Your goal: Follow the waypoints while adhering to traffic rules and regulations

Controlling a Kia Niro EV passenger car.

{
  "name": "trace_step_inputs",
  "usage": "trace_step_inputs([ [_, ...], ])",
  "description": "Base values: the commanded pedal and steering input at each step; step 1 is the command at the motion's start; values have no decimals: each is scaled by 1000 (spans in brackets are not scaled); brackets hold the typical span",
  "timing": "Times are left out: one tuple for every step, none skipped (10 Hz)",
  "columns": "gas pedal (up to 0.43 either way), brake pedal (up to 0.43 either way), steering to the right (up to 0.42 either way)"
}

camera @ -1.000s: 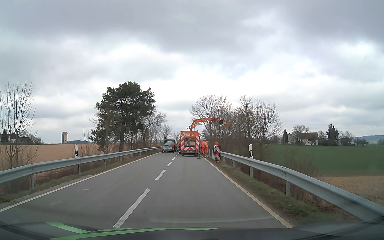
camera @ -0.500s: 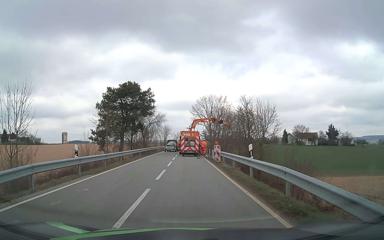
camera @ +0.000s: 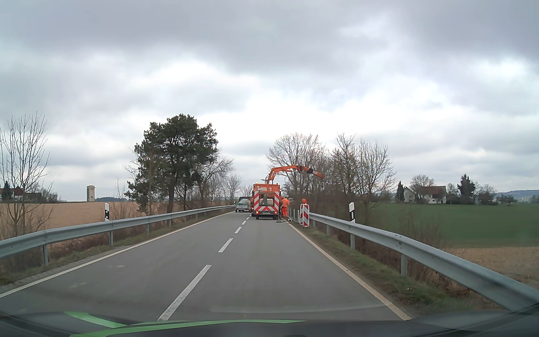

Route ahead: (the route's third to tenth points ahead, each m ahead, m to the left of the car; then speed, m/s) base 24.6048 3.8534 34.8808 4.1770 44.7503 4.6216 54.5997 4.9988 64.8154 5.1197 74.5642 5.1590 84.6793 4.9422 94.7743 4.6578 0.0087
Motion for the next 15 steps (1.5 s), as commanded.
trace_step_inputs([
  [0, 183, -13],
  [0, 183, -13],
  [0, 183, -13],
  [0, 183, -13],
  [0, 183, -12],
  [0, 183, -13],
  [0, 183, -13],
  [0, 183, -13],
  [0, 183, -13],
  [0, 183, -13],
  [0, 189, -13],
  [0, 189, -13],
  [0, 189, -13],
  [0, 189, -13],
  [0, 195, -13],
])
